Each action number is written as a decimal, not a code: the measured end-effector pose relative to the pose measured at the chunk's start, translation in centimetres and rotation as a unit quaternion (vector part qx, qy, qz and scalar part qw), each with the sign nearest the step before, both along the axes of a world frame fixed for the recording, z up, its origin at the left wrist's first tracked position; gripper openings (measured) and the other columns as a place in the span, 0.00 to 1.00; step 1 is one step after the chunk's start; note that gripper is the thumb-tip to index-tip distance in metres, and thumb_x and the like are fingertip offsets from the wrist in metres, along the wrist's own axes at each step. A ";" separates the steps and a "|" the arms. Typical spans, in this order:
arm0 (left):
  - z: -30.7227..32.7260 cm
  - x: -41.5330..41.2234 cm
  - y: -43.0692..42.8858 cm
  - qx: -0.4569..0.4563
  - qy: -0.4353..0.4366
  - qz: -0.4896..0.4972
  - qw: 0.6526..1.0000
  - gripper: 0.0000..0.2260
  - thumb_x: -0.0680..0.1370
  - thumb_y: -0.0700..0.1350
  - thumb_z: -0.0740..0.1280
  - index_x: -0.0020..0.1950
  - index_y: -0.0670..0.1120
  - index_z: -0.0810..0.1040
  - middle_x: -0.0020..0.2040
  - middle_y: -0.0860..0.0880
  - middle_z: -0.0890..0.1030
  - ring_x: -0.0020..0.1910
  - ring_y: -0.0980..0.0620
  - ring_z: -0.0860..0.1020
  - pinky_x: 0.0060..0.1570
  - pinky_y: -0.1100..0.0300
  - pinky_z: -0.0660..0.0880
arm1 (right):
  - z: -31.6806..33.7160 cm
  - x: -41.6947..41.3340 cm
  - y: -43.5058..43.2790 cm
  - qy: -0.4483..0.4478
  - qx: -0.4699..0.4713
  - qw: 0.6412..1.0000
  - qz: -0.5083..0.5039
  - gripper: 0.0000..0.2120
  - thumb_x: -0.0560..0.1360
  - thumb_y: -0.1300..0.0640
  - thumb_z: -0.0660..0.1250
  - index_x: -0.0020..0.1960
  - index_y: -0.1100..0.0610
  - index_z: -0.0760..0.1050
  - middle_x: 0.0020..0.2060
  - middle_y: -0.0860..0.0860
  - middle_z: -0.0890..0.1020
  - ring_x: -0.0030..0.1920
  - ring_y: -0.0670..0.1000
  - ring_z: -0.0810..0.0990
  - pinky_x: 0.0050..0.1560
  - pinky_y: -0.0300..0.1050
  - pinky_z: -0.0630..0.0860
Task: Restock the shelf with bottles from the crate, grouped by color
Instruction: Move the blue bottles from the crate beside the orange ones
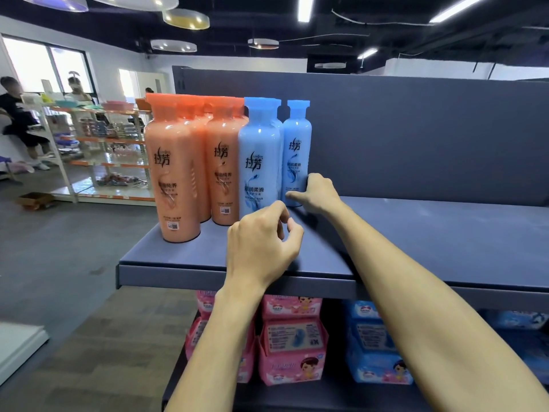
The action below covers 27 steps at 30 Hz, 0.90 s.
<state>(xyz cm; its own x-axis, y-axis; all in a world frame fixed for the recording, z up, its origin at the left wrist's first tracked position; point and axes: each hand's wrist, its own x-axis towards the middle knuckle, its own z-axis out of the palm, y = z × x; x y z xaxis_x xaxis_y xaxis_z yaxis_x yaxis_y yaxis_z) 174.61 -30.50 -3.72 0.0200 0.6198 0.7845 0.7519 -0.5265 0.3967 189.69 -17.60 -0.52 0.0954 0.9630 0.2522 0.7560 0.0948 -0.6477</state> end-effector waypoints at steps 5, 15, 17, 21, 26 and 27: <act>0.1 -0.1 -0.2 0.002 0.001 -0.001 1.000 0.06 0.72 0.49 0.63 0.37 0.50 0.71 0.27 0.52 0.73 0.28 0.51 0.72 0.29 0.56 0.71 | 0.0 -0.4 0.6 -0.009 0.002 1.000 0.000 0.16 0.76 0.51 0.72 0.46 0.58 0.67 0.46 0.55 0.76 0.40 0.54 0.74 0.34 0.46 0.68; 0.0 -0.1 0.0 0.006 0.002 0.000 1.000 0.06 0.72 0.49 0.63 0.37 0.49 0.72 0.27 0.52 0.72 0.28 0.49 0.72 0.28 0.54 0.71 | -0.4 -0.5 1.9 -0.006 -0.022 1.000 -0.014 0.15 0.77 0.52 0.68 0.40 0.55 0.63 0.46 0.55 0.74 0.37 0.53 0.71 0.32 0.45 0.65; 0.1 -0.1 0.0 0.007 0.003 0.002 1.000 0.06 0.72 0.49 0.63 0.37 0.49 0.72 0.27 0.51 0.73 0.28 0.50 0.72 0.28 0.55 0.71 | -0.4 -0.5 1.8 -0.006 -0.026 0.999 -0.020 0.14 0.77 0.51 0.68 0.41 0.57 0.66 0.48 0.57 0.77 0.38 0.55 0.73 0.34 0.45 0.67; -0.1 -0.1 0.0 0.004 0.002 0.003 1.000 0.07 0.72 0.49 0.63 0.36 0.49 0.71 0.27 0.52 0.73 0.28 0.50 0.72 0.28 0.57 0.69 | -0.5 -0.3 0.7 -0.022 -0.024 0.999 -0.031 0.17 0.77 0.49 0.71 0.42 0.56 0.65 0.51 0.59 0.76 0.42 0.57 0.73 0.38 0.47 0.69; 0.1 -0.1 0.0 0.006 0.001 0.009 1.000 0.07 0.71 0.49 0.63 0.35 0.49 0.71 0.27 0.52 0.73 0.28 0.49 0.72 0.27 0.58 0.67 | 0.5 0.3 -2.1 -0.047 -0.011 0.998 -0.029 0.20 0.76 0.47 0.72 0.39 0.55 0.63 0.45 0.55 0.73 0.36 0.53 0.69 0.33 0.47 0.65; 0.2 -0.1 -0.1 0.002 0.002 0.008 1.000 0.07 0.71 0.49 0.63 0.35 0.49 0.71 0.27 0.52 0.73 0.28 0.48 0.73 0.28 0.58 0.68 | 0.8 0.4 -2.9 -0.050 -0.006 0.998 -0.027 0.20 0.75 0.47 0.72 0.39 0.55 0.63 0.43 0.54 0.73 0.35 0.52 0.68 0.32 0.46 0.63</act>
